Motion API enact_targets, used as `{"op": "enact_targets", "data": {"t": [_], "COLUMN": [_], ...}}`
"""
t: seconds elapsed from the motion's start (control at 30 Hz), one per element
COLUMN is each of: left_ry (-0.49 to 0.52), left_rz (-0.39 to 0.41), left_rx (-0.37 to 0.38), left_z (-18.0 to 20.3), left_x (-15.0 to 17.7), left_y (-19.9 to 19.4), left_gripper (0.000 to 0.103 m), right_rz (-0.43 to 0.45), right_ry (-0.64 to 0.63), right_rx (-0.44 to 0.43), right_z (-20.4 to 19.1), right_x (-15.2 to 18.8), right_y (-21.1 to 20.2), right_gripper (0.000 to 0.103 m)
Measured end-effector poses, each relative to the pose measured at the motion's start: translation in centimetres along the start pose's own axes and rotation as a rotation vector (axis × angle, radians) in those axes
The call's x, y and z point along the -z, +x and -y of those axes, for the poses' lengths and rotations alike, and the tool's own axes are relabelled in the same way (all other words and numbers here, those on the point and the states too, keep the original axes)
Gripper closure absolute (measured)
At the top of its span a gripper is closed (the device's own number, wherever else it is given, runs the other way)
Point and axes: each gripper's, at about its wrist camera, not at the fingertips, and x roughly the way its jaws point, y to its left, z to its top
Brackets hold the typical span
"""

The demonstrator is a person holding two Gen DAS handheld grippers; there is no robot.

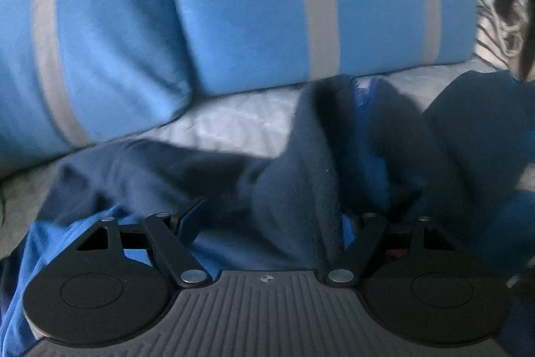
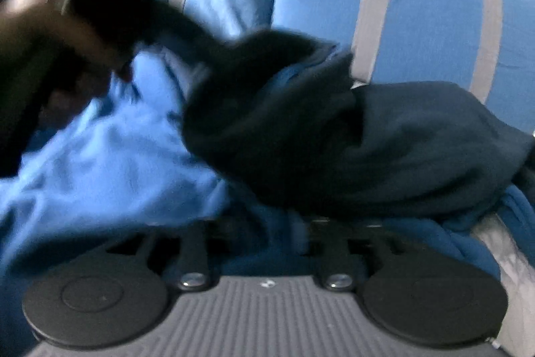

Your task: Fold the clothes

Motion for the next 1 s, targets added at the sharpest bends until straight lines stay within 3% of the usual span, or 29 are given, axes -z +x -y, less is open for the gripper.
{"op": "enact_targets", "data": {"t": [0.1, 0.17, 0.2, 0.4, 0.6, 0.87, 1.0], "left_ry": [0.020, 0.033, 0.040, 0.061, 0.042, -0.127, -0.112], "left_rz": [-0.014, -0.024, -0.028, -0.059, -0.091, -0.003, 0.024], "left_rx": [-0.025, -0.041, -0.049, -0.056, -0.053, -0.094, -0.118], "left_z": [-0.9, -1.5, -1.8, -2.8, -3.6, -7.4, -7.5], "left_x": [1.3, 2.1, 2.5, 4.3, 4.8, 5.2, 5.2], "left_y": [-0.4, -0.6, -0.7, -0.7, -1.0, -3.7, -4.2], "left_gripper": [0.026, 0.026, 0.026, 0.024, 0.022, 0.021, 0.020], "right_rz": [0.180, 0.273, 0.276, 0.259, 0.178, 0.035, -0.006], "right_ry": [0.057, 0.065, 0.099, 0.321, 0.284, 0.278, 0.281], "right_rx": [-0.035, -0.035, -0.022, 0.055, 0.202, 0.312, 0.333], "right_z": [0.1, -0.2, 0.0, 1.2, -0.8, 1.0, 1.4], "right_x": [-0.1, -0.2, -0.6, -2.8, -3.6, -0.2, 0.7], "right_y": [-3.2, -4.7, -4.5, -2.7, 0.1, 0.4, 0.4], "right_gripper": [0.010, 0.005, 0.004, 0.004, 0.004, 0.004, 0.001]}}
